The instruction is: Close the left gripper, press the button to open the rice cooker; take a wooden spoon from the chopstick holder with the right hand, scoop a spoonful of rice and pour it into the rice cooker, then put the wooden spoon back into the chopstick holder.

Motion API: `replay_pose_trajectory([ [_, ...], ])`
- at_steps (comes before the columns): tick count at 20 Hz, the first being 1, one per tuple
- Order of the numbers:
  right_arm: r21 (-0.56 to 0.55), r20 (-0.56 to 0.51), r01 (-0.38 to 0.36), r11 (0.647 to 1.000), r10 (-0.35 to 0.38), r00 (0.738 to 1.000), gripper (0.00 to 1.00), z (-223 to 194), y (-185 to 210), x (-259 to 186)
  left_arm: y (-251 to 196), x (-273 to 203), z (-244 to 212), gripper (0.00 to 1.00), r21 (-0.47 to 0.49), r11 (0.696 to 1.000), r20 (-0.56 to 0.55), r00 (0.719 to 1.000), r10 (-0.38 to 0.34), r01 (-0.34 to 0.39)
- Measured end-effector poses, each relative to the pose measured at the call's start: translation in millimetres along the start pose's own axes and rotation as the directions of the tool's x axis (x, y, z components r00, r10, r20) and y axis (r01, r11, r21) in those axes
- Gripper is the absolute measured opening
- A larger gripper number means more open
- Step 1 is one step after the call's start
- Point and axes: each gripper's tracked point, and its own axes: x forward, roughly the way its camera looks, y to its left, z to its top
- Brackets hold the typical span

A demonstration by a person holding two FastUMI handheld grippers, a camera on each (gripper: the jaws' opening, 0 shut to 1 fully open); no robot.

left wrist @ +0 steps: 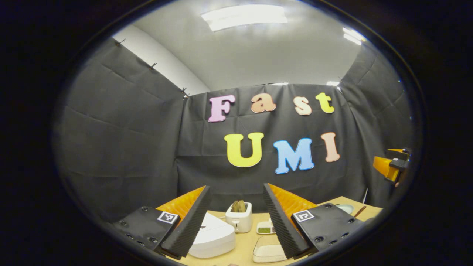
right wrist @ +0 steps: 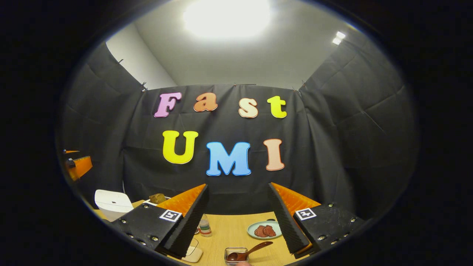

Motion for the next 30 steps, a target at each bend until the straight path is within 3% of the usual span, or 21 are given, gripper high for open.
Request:
replay_pose_trajectory([
  [6, -0.005, 0.007, -0.012, 1.0, 0.012, 1.0, 0.96, -0.2, 2.2, 1.5, 2.9, 0.3, -0.8, 0.99, 0.008, 1.0, -0.004, 1.0, 0.0, 0.0],
  [9, 0.004, 0.005, -0.023, 1.0, 0.023, 1.0, 0.96, -2.6, 4.6, 2.9, 0.8, -1.9, 2.2, 0.88, 0.018, 1.0, -0.001, 1.0, -0.016, 0.016],
  [11, 0.004, 0.009, -0.031, 1.0, 0.031, 0.999, 0.96, -2.5, 5.9, 3.9, 1.7, -3.2, 2.3, 0.75, 0.018, 1.0, -0.002, 1.0, -0.024, 0.024],
  [12, 0.001, 0.011, -0.034, 0.999, 0.034, 0.999, 0.96, -2.9, 6.5, 4.5, 3.4, -4.0, 1.5, 0.63, 0.016, 1.0, -0.002, 1.0, -0.022, 0.022],
  [14, -0.006, 0.014, -0.039, 0.999, 0.039, 0.999, 0.96, -3.9, 7.8, 5.5, 4.9, -5.1, 0.1, 0.48, 0.006, 1.0, -0.004, 1.0, -0.024, 0.024],
  [16, -0.008, 0.013, -0.041, 0.999, 0.041, 0.999, 0.96, -4.8, 8.6, 5.9, 9.3, -4.2, -5.4, 0.4, -0.004, 1.0, -0.012, 1.0, -0.021, 0.021],
  [17, -0.01, 0.012, -0.04, 0.999, 0.041, 0.999, 0.96, -4.7, 8.9, 6.1, 21.2, -5.5, -6.3, 0.29, -0.007, 1.0, -0.009, 1.0, 0.008, -0.008],
  [18, -0.014, 0.013, -0.038, 0.999, 0.039, 0.999, 0.96, -4.4, 9.7, 5.7, 21.3, -5.4, -12.0, 0.1, -0.012, 1.0, -0.008, 1.0, 0.019, -0.019],
  [23, -0.024, 0.001, -0.034, 0.999, 0.034, 0.999, 0.96, -10.4, 20.6, 5.1, 29.8, 19.8, -43.9, 0.08, -0.023, 0.999, -0.065, 0.997, -0.043, 0.041],
  [30, -0.007, -0.038, 0.025, 1.0, -0.026, 0.999, 0.96, -17.5, 32.5, 3.7, 86.9, 84.6, -111.4, 0.09, -0.061, 0.998, -0.214, 0.976, -0.033, 0.021],
])
